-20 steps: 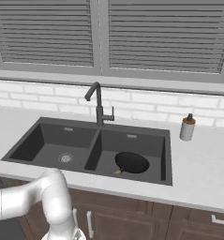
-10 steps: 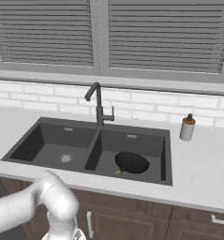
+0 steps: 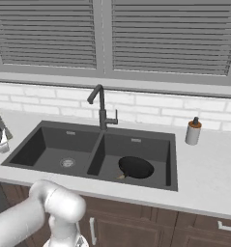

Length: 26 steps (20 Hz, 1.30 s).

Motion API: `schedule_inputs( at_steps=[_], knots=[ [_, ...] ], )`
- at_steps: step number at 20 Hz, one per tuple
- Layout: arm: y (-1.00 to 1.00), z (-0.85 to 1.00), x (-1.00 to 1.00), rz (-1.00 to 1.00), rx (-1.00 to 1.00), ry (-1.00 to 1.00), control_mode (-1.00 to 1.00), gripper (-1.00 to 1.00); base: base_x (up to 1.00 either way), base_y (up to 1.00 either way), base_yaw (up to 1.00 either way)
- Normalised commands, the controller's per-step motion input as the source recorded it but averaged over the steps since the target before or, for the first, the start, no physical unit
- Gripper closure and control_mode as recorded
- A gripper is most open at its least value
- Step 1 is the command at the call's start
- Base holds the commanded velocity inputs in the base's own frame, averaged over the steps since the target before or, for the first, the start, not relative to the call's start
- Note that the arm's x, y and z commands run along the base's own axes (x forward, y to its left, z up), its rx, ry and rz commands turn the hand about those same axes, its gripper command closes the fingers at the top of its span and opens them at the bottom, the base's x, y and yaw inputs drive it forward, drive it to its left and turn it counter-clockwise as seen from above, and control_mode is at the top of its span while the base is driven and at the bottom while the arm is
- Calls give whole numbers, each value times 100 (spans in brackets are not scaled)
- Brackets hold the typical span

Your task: Pick the pan and sponge and place them into the sink. Then turn on the water.

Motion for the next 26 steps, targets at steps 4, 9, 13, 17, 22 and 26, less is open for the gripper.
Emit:
schedule_inputs(
  at_steps=[4,9,13,17,22,26],
  knots=[
    [-100,78,-32,-15,26,23,-100,100,0,0,0],
    [-100,53,-30,-19,22,15,-100,100,0,0,0],
    [-100,57,-42,-28,19,29,-100,100,0,0,0],
    [-99,60,-58,-24,14,32,-100,100,0,0,0],
    [-100,55,-58,-21,8,25,-100,100,0,0,0],
    [-100,21,-46,-20,5,26,-100,100,0,0,0]
  ],
)
